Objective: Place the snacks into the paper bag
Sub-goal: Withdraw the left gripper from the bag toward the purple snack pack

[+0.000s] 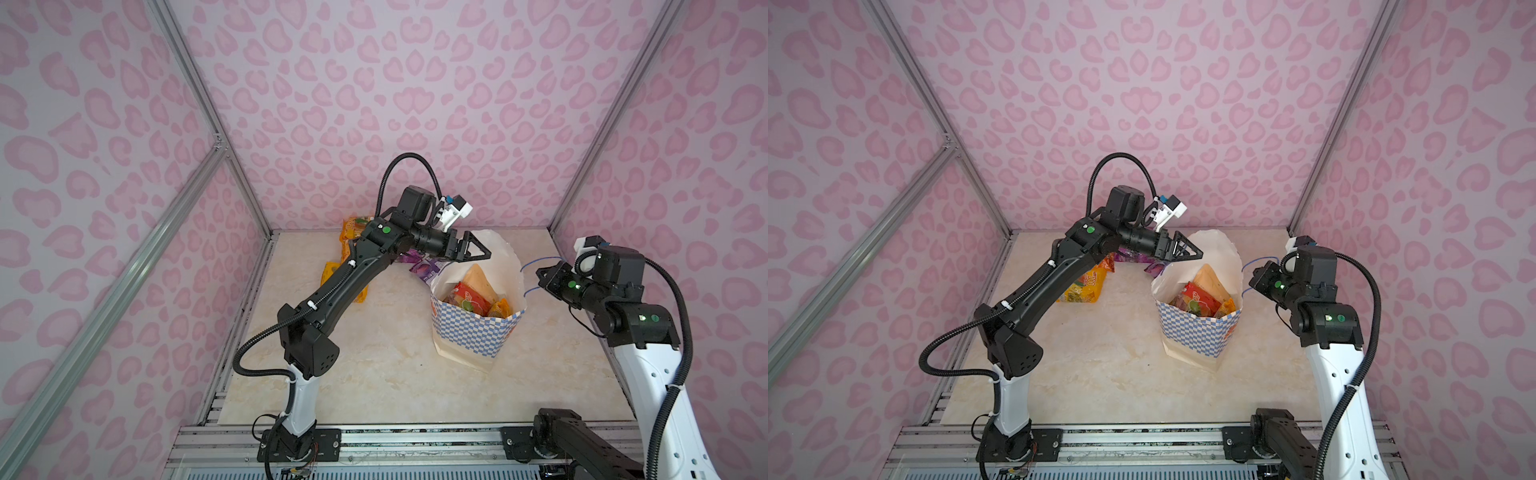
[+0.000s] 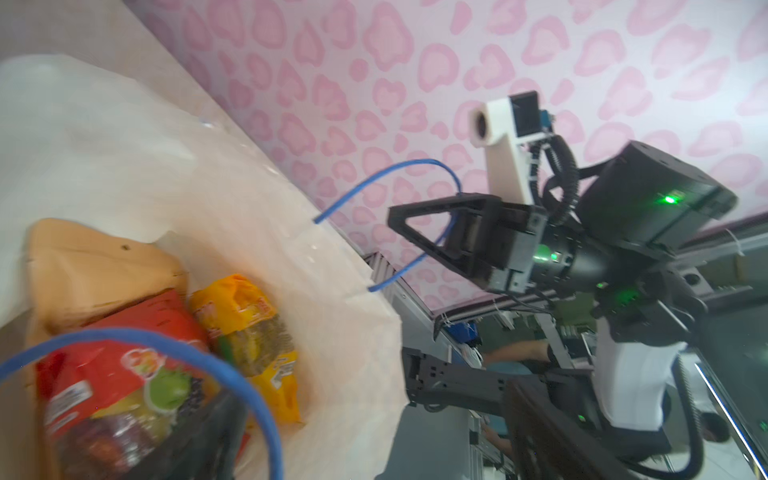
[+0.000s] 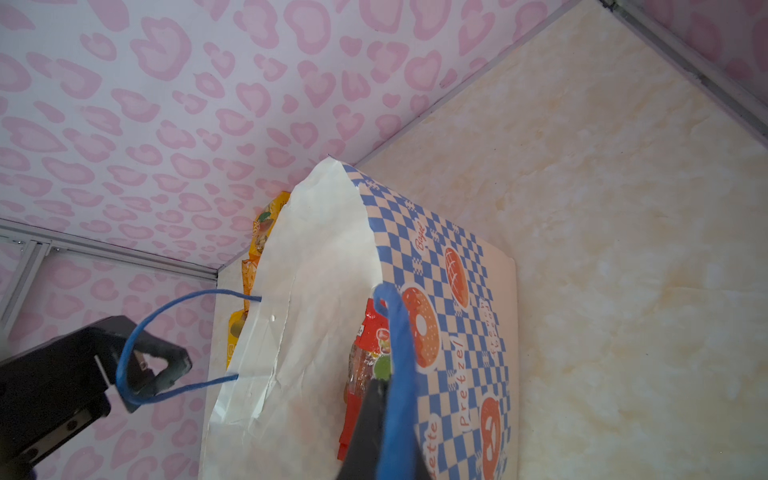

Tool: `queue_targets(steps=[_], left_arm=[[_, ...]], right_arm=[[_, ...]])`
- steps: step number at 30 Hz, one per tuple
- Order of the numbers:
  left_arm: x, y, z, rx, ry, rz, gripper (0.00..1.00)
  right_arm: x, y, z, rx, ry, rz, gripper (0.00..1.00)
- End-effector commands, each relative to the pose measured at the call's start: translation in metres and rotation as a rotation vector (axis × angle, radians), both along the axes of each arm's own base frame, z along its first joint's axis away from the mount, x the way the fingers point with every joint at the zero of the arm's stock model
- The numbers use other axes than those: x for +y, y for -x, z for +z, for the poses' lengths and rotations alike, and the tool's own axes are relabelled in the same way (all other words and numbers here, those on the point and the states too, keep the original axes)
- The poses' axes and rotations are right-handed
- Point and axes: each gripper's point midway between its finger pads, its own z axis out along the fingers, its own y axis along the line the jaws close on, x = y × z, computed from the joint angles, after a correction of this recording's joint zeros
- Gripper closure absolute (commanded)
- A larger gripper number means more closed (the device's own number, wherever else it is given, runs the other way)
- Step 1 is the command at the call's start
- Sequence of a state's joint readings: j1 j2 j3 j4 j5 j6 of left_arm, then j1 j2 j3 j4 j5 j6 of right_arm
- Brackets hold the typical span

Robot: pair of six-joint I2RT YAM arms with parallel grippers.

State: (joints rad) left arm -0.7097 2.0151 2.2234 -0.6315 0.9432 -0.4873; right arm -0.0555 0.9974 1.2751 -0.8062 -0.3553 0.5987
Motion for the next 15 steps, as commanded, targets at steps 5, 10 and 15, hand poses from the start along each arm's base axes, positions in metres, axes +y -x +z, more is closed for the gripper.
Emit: queue_targets(steps=[5,10,15], left_arm=[[-0.006,0.020,0.071,0.000,0.189,-0.062,0.02],[-0.008,0.058,0.132,-0.046,0.305,-0.115,0.02],[-0.001,0.087,0.175,-0.083,0.387,-0.122,0.02]], right_arm=[[-0.001,-0.008,-0.002,-0.001,0.004,0.002,1.00],[-0.005,-0.011,0.013,-0.028,0.010,-0.012,1.00],[-0.011,-0.013,0.017,-0.031,0.007,-0.026,1.00]])
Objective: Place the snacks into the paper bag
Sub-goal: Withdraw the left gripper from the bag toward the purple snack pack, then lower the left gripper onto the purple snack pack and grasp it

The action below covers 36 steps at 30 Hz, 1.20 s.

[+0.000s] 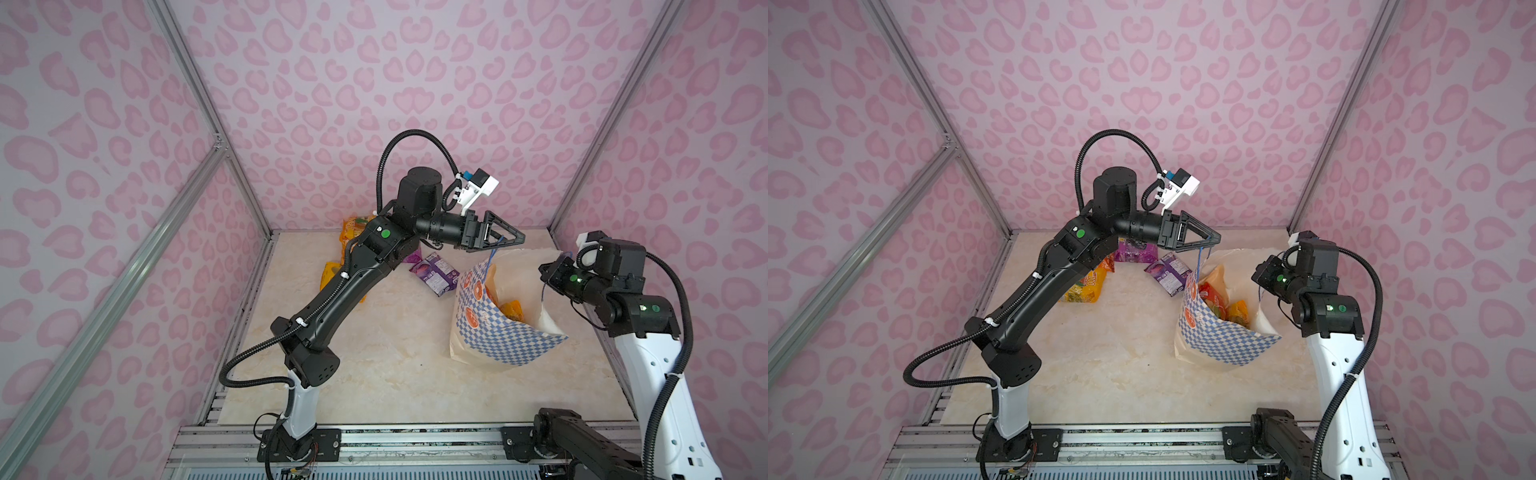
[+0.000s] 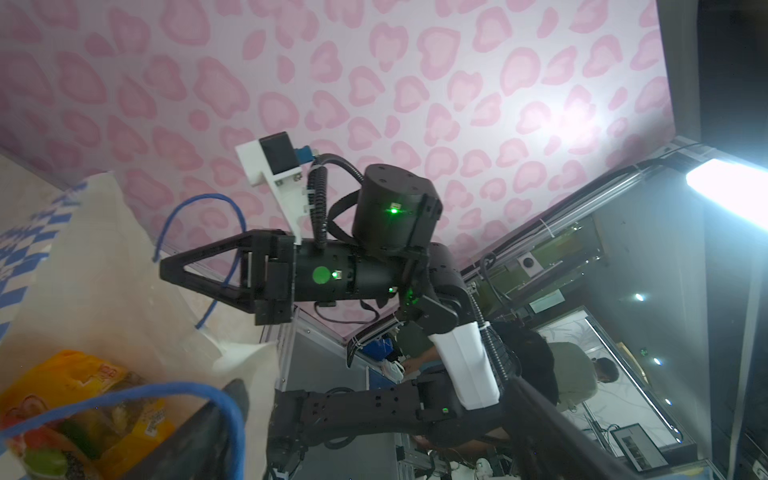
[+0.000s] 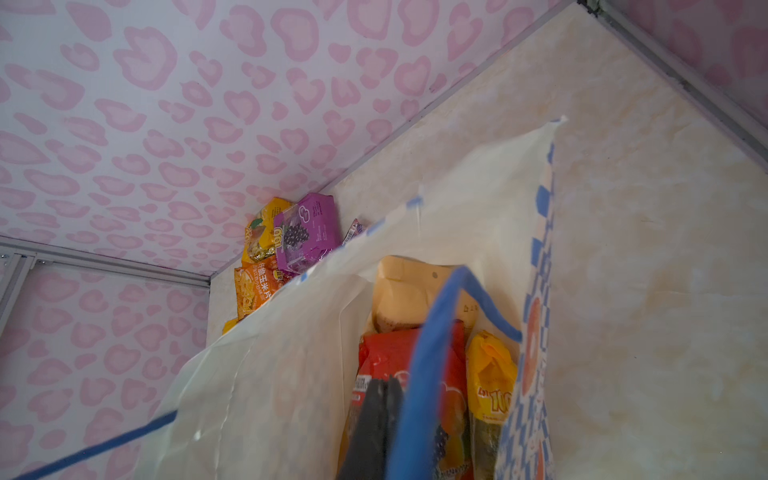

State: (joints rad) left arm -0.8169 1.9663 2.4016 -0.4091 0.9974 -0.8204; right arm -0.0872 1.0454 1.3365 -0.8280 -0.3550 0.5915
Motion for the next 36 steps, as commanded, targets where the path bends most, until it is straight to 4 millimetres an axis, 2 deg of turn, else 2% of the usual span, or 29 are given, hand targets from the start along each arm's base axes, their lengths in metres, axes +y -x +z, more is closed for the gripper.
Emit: queue_targets(steps=[1,3,7,10,13,17,21,23,25,28,32,36], left_arm=[[0.012,0.013,0.044,-0.082,0.124,0.005,0.02],[0.009,0.006,0.029,-0.064,0.085,0.026,0.02],[-0.001,-0.012,-0.024,0.001,-0.031,0.076,0.02],[-0.003,-0.019,-0.047,0.014,-0.080,0.099,0.02],[-0.002,-0.026,-0.062,0.034,-0.110,0.116,0.02],[-0.001,-0.029,-0.070,0.047,-0.120,0.125,0.02],[-0.009,-0.027,-0.083,0.068,-0.140,0.115,0.03],[-0.009,-0.033,-0.093,0.072,-0.177,0.142,0.02],[-0.003,-0.040,-0.102,0.049,-0.227,0.206,0.03],[0.018,-0.052,-0.115,-0.056,-0.381,0.373,0.03],[0.049,-0.051,-0.109,-0.133,-0.434,0.486,0.02],[0.088,-0.039,-0.095,-0.199,-0.415,0.595,0.02]], right_arm=[[-0.001,-0.005,0.009,-0.034,0.000,0.002,1.00],[-0.002,-0.005,0.009,-0.032,-0.001,-0.003,1.00],[-0.009,0.002,0.023,-0.064,0.004,-0.035,1.00],[-0.013,0.008,0.033,-0.088,0.019,-0.057,1.00],[-0.021,0.016,0.038,-0.099,0.034,-0.099,1.00],[-0.035,0.029,0.042,-0.112,0.079,-0.174,1.00],[-0.040,0.029,0.033,-0.095,0.082,-0.194,1.00],[-0.042,0.028,0.026,-0.076,0.073,-0.201,1.00],[-0.045,0.028,0.024,-0.076,0.069,-0.215,1.00],[-0.054,0.031,0.024,-0.076,0.090,-0.260,1.00],[-0.059,0.030,0.020,-0.069,0.081,-0.282,1.00],[-0.059,0.027,0.013,-0.065,0.048,-0.283,1.00]])
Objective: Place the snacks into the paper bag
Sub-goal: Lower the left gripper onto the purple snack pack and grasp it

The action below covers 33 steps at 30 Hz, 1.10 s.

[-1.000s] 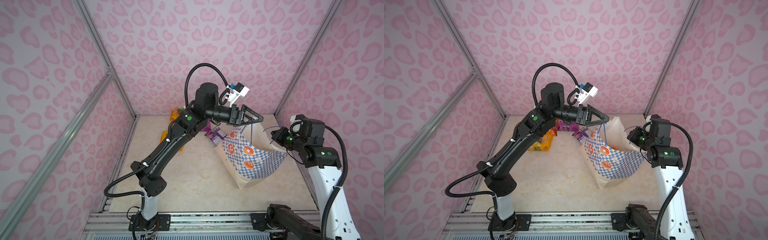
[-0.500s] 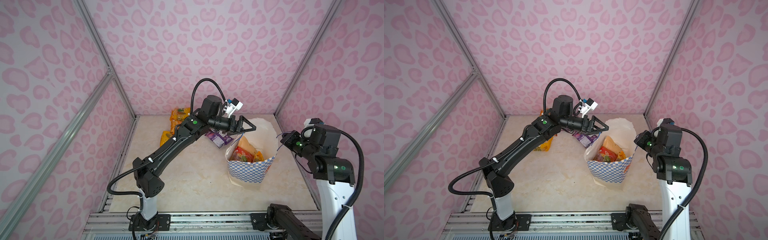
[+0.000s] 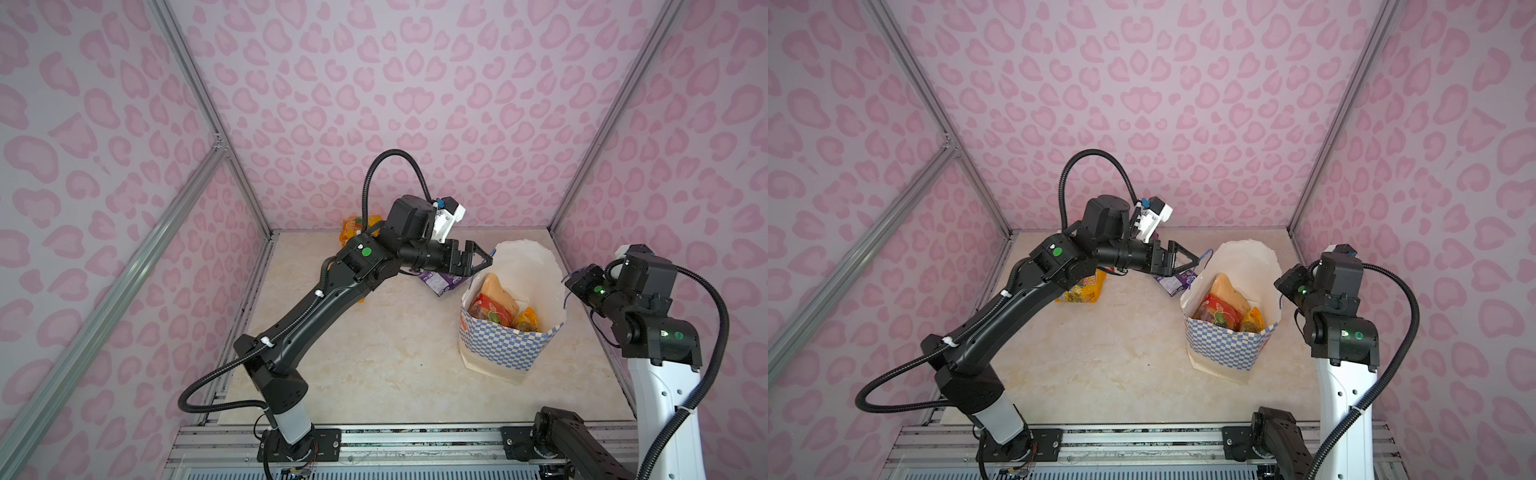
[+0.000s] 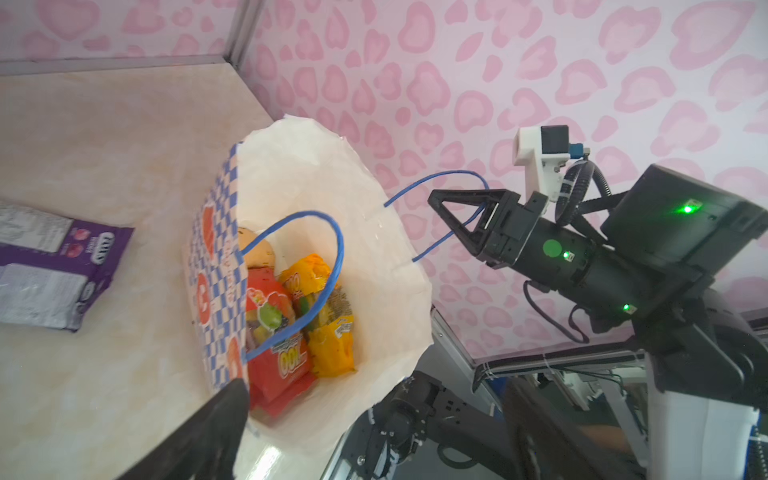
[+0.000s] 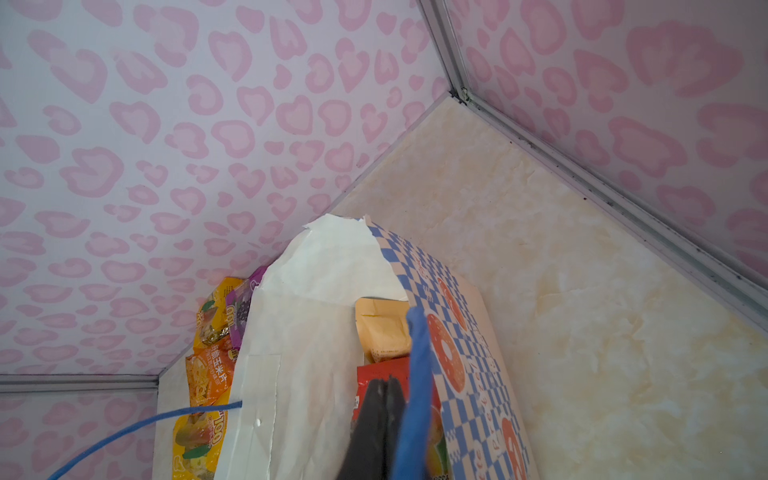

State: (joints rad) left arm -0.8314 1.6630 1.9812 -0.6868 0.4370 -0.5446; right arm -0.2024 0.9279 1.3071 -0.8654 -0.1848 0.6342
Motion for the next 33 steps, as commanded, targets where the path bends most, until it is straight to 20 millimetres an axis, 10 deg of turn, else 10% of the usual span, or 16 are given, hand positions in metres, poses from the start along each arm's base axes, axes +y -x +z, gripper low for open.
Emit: queue_targets(steps=[1,5,12,33], left_arm=[[0.039,-0.005,0.006,-0.117,-0.035,0.143,0.03],[0.084,-0.016,-0.003,-0.075,0.015,0.266,0.02],[0.113,-0.059,-0.112,0.200,-0.013,0.401,0.02],[0.043,-0.235,-0.318,0.454,-0.119,0.575,0.04]], right_arm=[[-0.001,-0.006,0.002,-0.028,-0.014,-0.002,1.00],[0.000,-0.009,-0.005,-0.016,-0.030,0.002,1.00],[0.004,-0.012,-0.021,-0.005,-0.062,0.013,1.00],[0.022,-0.013,-0.046,0.027,-0.095,0.115,1.00]])
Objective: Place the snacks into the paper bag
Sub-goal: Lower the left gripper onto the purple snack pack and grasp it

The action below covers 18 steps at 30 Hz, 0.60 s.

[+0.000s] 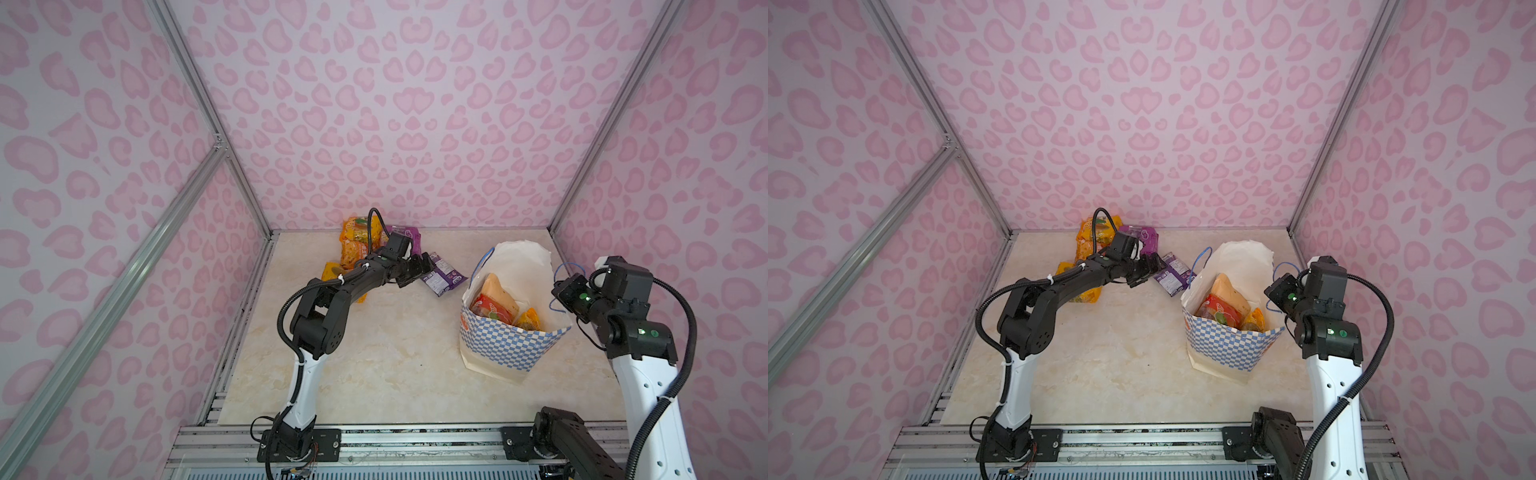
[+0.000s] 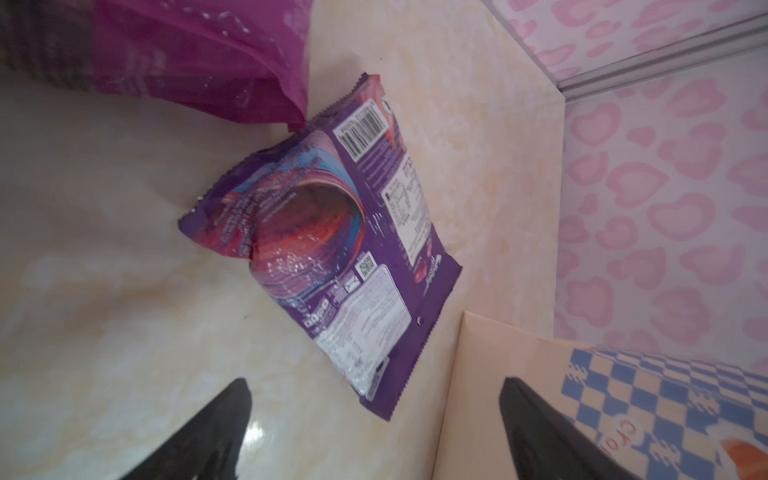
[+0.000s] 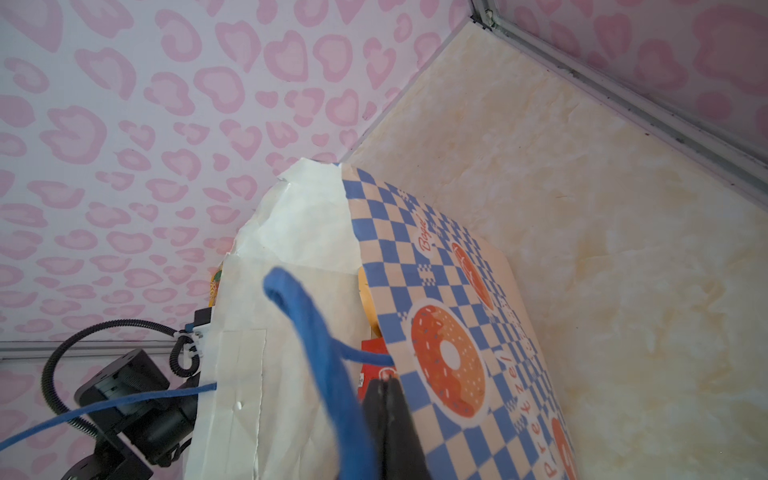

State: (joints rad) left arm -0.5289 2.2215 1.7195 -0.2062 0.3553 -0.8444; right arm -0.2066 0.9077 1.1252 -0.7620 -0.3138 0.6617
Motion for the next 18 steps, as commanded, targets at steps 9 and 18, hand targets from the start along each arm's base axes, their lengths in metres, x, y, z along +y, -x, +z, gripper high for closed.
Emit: queue_targets(steps=[9,18], left_arm=[[-0.009,-0.032,-0.035,0.018,0.016,0.076,0.05],[-0.010,-0.039,-0.064,0.013,0.040,0.083,0.09]], right_arm=[[0.009,-0.008,-0.012,0.003,-0.033,0.051,1.00],[0.010,-0.006,-0.010,0.001,-0.036,0.051,1.00]])
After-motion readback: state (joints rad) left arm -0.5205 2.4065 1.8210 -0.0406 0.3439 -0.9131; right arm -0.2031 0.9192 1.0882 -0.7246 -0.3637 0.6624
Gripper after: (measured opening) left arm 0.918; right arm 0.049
